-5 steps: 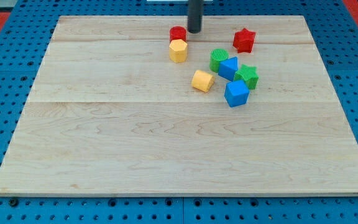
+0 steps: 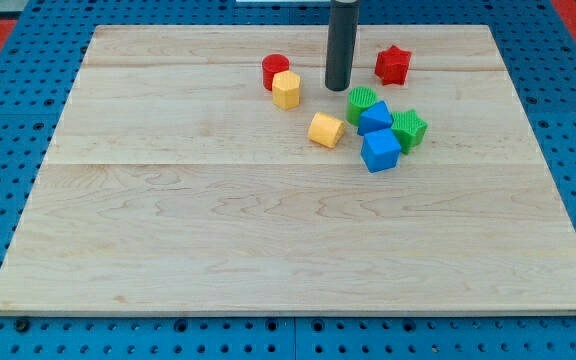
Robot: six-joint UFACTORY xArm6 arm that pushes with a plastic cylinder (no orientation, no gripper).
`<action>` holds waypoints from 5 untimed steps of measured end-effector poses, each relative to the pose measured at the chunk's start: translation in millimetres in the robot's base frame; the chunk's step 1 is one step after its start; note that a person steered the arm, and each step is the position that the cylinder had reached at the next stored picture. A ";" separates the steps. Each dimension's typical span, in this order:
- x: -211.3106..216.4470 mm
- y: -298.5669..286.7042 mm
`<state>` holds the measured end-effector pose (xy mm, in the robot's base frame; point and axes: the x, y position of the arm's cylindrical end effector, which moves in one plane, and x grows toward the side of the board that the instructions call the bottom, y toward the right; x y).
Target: Slide the red circle along with the hexagon closer to the yellow heart
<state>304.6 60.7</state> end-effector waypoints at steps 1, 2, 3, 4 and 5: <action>-13.2 -26.4; -26.7 -28.7; -51.0 -84.3; -44.1 -118.7; 21.1 -115.7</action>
<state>325.7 -55.0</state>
